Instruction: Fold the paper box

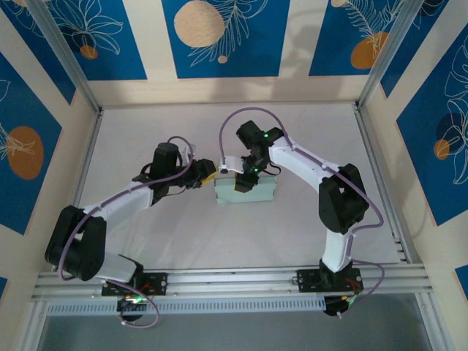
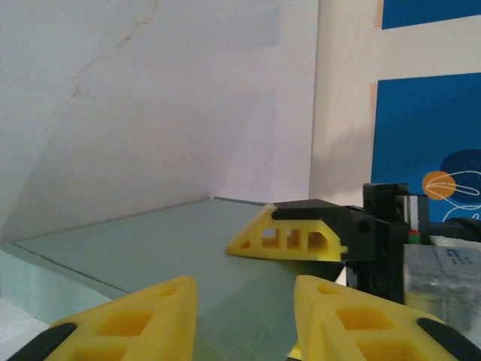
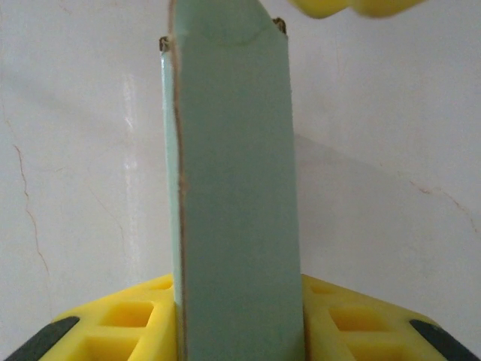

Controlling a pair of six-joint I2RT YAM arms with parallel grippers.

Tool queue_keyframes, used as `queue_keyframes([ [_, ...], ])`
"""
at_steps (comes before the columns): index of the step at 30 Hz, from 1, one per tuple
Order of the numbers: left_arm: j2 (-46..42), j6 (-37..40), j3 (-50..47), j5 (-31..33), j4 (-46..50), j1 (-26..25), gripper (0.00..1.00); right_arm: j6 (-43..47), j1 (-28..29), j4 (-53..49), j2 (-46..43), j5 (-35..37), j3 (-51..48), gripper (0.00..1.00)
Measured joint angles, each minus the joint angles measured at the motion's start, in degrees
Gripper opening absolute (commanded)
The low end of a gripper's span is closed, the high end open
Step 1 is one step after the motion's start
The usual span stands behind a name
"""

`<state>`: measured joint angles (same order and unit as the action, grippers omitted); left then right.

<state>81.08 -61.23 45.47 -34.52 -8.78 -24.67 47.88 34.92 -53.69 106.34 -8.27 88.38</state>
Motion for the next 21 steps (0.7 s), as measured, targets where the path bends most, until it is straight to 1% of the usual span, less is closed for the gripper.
queue_keyframes([
  [8,-2.51,-0.22,0.04,0.04,1.14,-0.33,0.38,-0.02,-0.11,0.17,0.39,0.85,0.39,0.37],
  [21,-2.62,-1.42,0.04,1.09,1.46,-1.22,0.39,0.0,-0.17,0.07,0.5,1.03,0.52,0.36],
])
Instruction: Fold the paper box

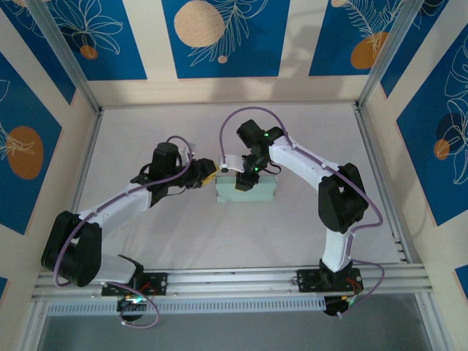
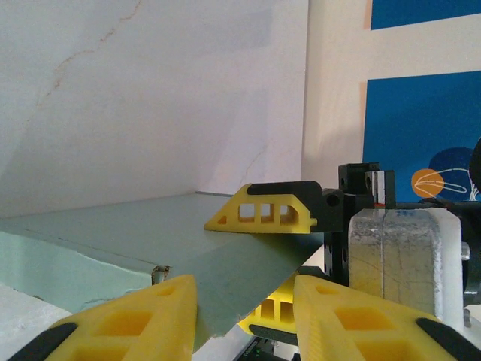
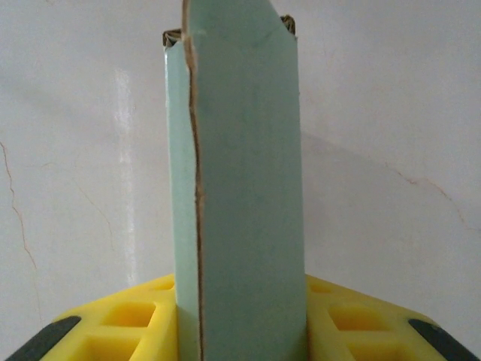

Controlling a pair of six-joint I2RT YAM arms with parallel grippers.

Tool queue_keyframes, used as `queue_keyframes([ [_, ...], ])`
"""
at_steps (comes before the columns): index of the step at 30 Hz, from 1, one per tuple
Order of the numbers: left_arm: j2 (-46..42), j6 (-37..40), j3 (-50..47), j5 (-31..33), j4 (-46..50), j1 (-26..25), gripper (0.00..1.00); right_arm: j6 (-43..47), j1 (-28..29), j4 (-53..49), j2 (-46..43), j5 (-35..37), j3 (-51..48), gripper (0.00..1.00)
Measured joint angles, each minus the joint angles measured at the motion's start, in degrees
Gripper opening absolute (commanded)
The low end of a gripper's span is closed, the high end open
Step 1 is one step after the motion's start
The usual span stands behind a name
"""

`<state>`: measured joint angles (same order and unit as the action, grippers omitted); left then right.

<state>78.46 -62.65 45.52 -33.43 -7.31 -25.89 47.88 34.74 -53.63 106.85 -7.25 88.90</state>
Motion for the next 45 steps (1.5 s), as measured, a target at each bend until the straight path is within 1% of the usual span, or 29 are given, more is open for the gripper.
queue_keyframes([
  [10,-1.29,3.19,0.0,0.46,3.26,-0.28,0.41,0.04,-0.13,0.02,0.22,0.09,0.24,0.36],
  [16,-1.9,5.81,0.0,0.48,7.08,-0.48,0.43,0.0,-0.15,0.15,0.22,0.24,0.24,0.36],
  [20,-1.92,7.39,0.0,0.63,9.64,-0.48,0.43,0.0,-0.13,0.33,0.24,0.5,0.24,0.36],
  [27,-1.9,8.33,0.68,0.7,10.54,-0.48,0.43,0.0,-0.09,0.48,0.26,0.85,0.24,0.36],
  [30,-1.9,11.08,2.78,1.62,13.66,-0.39,0.43,0.0,-0.09,0.48,0.28,0.94,0.28,0.36],
  [35,-2.73,18.23,7.67,4.72,20.52,0.07,0.44,0.0,-0.09,0.7,0.28,1.4,0.28,0.37],
  [38,-3.65,20.94,9.22,6.03,22.43,0.28,0.45,0.02,-0.09,0.72,0.28,1.53,0.28,0.37],
  [45,-2.38,20.96,9.11,5.55,22.34,0.33,0.44,0.0,-0.09,0.81,0.28,1.75,0.28,0.38],
])
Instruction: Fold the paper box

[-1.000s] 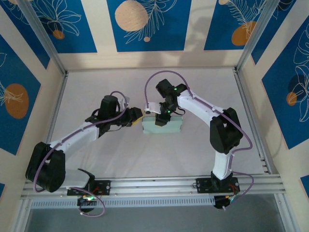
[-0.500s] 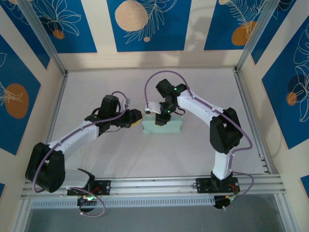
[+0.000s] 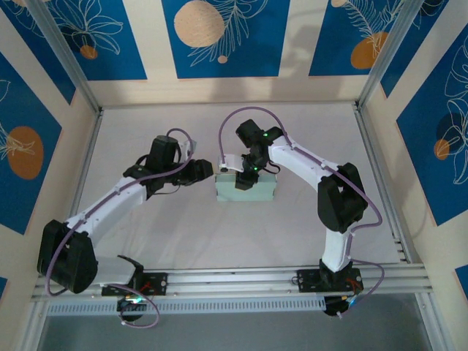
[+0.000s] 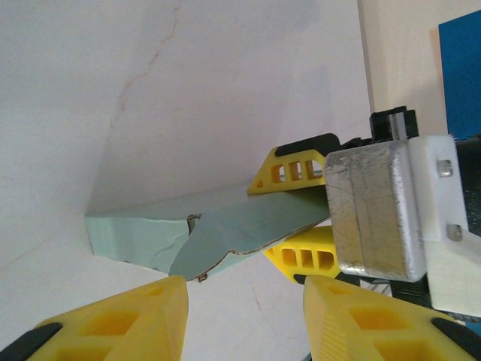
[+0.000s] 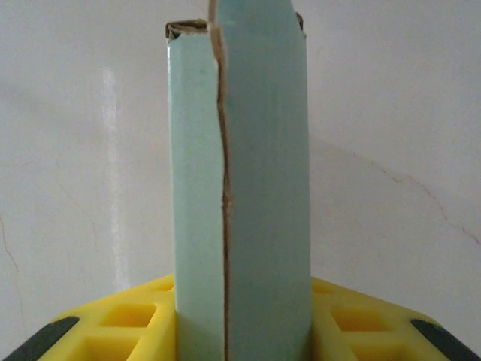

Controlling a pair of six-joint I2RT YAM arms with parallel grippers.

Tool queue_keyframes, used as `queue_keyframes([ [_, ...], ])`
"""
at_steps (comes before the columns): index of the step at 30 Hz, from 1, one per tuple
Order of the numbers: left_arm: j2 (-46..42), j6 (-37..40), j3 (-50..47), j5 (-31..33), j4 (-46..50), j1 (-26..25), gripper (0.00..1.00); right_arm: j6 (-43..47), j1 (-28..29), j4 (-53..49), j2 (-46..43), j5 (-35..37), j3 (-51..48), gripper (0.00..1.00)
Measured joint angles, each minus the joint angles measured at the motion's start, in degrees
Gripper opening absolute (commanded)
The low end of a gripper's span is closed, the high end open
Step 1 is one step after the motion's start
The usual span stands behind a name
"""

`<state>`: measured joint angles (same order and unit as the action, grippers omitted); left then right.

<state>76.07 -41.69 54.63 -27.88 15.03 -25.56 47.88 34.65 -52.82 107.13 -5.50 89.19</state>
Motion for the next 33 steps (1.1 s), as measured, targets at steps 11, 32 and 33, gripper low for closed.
queue_keyframes([
  [11,2.01,-3.39,-1.2,-1.84,-4.22,-0.24,0.44,0.0,0.0,0.07,0.0,0.17,0.0,0.38],
  [32,3.3,-11.52,-4.02,-3.61,-11.87,-1.27,0.44,-0.63,-0.11,0.0,0.22,0.2,0.24,0.37],
  [33,3.37,-11.85,-4.04,-3.61,-12.0,-1.27,0.43,-0.66,-0.11,-0.09,0.33,0.22,0.42,0.38],
])
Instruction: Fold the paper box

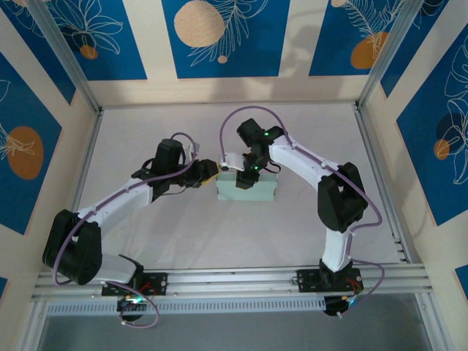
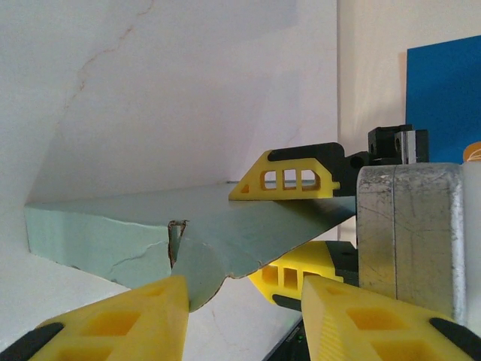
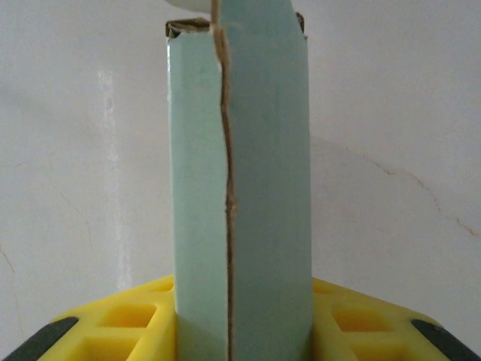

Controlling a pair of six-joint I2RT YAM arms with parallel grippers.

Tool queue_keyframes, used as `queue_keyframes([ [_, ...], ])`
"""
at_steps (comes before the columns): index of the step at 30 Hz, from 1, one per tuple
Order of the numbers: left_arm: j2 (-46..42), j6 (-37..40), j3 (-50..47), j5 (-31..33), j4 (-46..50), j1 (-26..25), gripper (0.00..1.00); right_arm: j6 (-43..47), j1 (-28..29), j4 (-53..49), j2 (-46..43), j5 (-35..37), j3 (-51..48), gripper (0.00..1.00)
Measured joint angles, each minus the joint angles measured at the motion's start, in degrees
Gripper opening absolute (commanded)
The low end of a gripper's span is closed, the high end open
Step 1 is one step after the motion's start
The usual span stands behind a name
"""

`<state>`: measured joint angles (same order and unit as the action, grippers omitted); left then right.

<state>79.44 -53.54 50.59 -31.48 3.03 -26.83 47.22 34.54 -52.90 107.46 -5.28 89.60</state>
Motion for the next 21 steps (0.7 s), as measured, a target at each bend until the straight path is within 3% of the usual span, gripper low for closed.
queue_keyframes([
  [21,1.88,-2.08,-4.07,-0.46,-8.39,-0.09,0.37,-0.81,0.22,-0.33,0.26,0.59,0.39,0.36],
])
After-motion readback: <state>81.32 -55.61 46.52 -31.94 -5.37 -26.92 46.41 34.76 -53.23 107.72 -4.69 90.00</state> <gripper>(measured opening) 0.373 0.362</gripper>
